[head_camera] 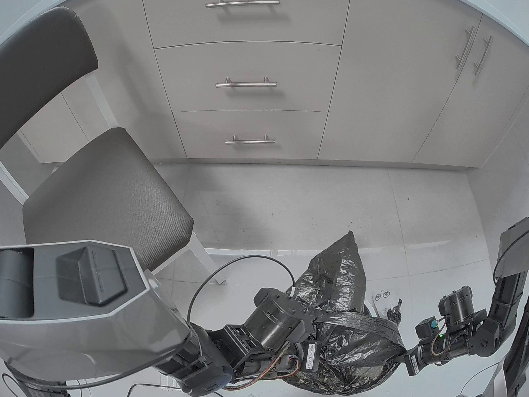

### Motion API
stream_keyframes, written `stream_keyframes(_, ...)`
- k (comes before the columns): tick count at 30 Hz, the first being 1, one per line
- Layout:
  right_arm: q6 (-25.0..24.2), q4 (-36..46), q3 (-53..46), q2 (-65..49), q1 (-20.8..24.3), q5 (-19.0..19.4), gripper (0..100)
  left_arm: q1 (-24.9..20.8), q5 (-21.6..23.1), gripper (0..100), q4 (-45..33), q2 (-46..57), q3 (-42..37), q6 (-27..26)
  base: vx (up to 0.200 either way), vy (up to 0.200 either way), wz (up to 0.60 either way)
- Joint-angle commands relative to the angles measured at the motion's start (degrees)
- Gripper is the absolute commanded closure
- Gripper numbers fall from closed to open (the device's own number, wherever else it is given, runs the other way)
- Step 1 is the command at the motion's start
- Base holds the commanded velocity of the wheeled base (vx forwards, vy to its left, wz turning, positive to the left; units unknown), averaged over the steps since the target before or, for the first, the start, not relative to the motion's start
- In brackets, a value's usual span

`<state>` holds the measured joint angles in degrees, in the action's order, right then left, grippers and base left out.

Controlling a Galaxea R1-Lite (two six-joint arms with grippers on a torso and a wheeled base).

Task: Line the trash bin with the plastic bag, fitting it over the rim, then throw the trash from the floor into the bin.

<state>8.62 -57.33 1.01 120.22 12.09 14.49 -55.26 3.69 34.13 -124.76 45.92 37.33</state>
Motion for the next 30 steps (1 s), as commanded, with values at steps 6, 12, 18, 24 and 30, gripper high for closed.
stream_keyframes(6,0.0,-0.6,-0.9,3.1,-0.3,0.0,100,1.1,0.3,100,10.7,-4.4,-4.3,0.7,0.0,0.0,0.0)
stream_keyframes(12,-0.4,-4.5,-0.8,5.8,-0.3,-0.3,100,2.3,0.5,100,11.2,-4.5,-4.6,0.6,0.0,0.0,0.0)
stream_keyframes(18,-4.2,-16.8,-0.8,12.6,-0.3,-2.7,100,3.4,1.2,100,12.8,-4.5,-5.0,0.7,0.0,0.0,0.0)
stream_keyframes(24,-4.7,-20.1,-0.8,15.1,0.1,-3.2,100,4.0,2.6,100,17.9,-4.1,-7.1,1.0,0.0,0.0,0.0)
stream_keyframes(30,-4.8,-19.7,-0.9,13.5,0.3,-3.2,0,4.0,3.2,100,18.2,-3.8,-7.3,1.0,0.0,0.0,0.0)
